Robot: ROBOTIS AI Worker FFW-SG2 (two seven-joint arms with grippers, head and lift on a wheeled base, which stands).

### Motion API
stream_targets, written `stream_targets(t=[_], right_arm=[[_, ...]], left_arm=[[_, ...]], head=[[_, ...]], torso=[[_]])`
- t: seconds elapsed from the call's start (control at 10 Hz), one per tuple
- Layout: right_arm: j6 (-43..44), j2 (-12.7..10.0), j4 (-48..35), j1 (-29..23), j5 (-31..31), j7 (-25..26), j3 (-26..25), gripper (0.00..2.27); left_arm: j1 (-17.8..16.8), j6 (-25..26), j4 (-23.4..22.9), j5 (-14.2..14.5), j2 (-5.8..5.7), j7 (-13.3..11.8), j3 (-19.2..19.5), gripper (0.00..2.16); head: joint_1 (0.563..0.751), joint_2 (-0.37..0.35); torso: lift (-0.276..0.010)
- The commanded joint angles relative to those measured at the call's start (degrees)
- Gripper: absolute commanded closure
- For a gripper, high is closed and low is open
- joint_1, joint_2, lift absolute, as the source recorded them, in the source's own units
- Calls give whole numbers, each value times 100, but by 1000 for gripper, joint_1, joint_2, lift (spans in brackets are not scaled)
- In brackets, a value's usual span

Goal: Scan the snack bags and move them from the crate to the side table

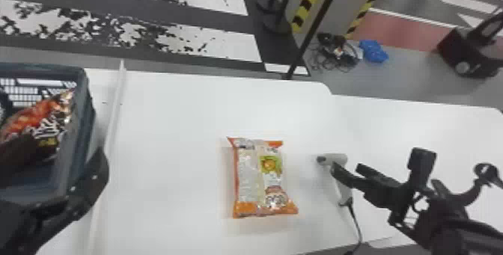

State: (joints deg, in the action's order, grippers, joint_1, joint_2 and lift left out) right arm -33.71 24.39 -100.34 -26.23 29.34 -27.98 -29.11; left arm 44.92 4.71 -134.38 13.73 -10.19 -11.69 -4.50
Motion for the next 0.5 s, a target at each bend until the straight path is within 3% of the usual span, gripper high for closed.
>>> stream_targets(t=[0.0, 0.2, 0.4], right_arm=[[-1318, 30, -399, 135, 54, -366, -165, 56], [-2496, 241, -408, 426, 168, -990, -15, 63], [-2707, 408, -276, 672, 63, -1245, 468, 63]], left_arm=[[-10, 0, 9, -37, 0, 0, -25, 80], [-10, 18, 18, -107, 0, 0, -43, 80], [8, 0, -18, -107, -9, 0, -51, 80]], head=[[695, -350], [695, -350], [695, -350]], torso=[[-87], [-87], [-87]])
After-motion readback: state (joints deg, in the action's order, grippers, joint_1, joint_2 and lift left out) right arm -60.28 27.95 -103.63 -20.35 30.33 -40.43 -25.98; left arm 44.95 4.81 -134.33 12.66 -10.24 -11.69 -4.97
